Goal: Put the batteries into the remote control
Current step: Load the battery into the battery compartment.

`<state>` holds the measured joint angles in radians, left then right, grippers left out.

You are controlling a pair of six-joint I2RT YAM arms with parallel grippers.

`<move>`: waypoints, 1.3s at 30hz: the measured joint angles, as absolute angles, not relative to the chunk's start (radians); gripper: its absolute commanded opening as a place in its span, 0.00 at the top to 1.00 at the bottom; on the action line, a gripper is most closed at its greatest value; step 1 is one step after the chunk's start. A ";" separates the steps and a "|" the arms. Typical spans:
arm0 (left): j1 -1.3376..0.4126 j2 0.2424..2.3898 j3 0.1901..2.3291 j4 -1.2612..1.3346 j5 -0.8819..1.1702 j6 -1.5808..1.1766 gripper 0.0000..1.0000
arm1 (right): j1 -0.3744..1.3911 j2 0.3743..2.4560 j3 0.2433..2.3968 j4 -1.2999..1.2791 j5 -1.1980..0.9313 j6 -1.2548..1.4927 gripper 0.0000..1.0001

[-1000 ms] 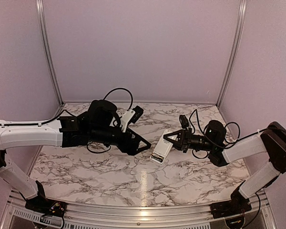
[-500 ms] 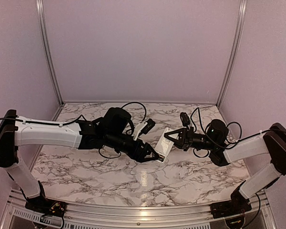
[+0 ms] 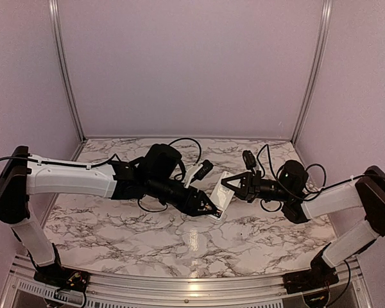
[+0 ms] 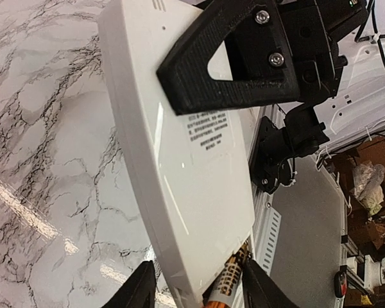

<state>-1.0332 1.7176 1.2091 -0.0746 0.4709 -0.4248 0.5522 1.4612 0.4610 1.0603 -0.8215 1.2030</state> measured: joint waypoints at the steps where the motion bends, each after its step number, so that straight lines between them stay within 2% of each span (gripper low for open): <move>1: -1.033 1.720 1.209 -0.075 0.471 -0.426 0.57 | 0.552 1.460 0.461 1.061 -0.822 1.203 1.00; 10: -1.033 1.731 1.234 -0.110 0.467 -0.422 0.71 | 0.552 1.460 0.461 1.057 -0.822 1.184 1.00; 13: -1.033 1.735 1.245 -0.126 0.476 -0.427 0.71 | 0.552 1.458 0.461 1.065 -0.829 1.166 1.00; 23: -1.033 1.763 1.275 -0.147 0.474 -0.409 0.50 | 0.551 1.458 0.461 1.070 -0.824 1.184 1.00; 32: -1.031 1.762 1.276 -0.149 0.437 -0.392 0.23 | 0.548 1.458 0.460 1.084 -0.815 1.211 1.00; 35: -1.021 1.744 1.276 -0.159 0.398 -0.380 0.19 | 0.545 1.458 0.459 1.084 -0.809 1.216 1.00; 39: -1.010 1.698 1.276 -0.170 0.347 -0.356 0.20 | 0.545 1.458 0.451 1.075 -0.799 1.218 1.00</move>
<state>-1.0100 1.6978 1.2762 -0.1696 0.3466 -0.3561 0.5446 1.4582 0.4507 1.0752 -0.7986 1.2179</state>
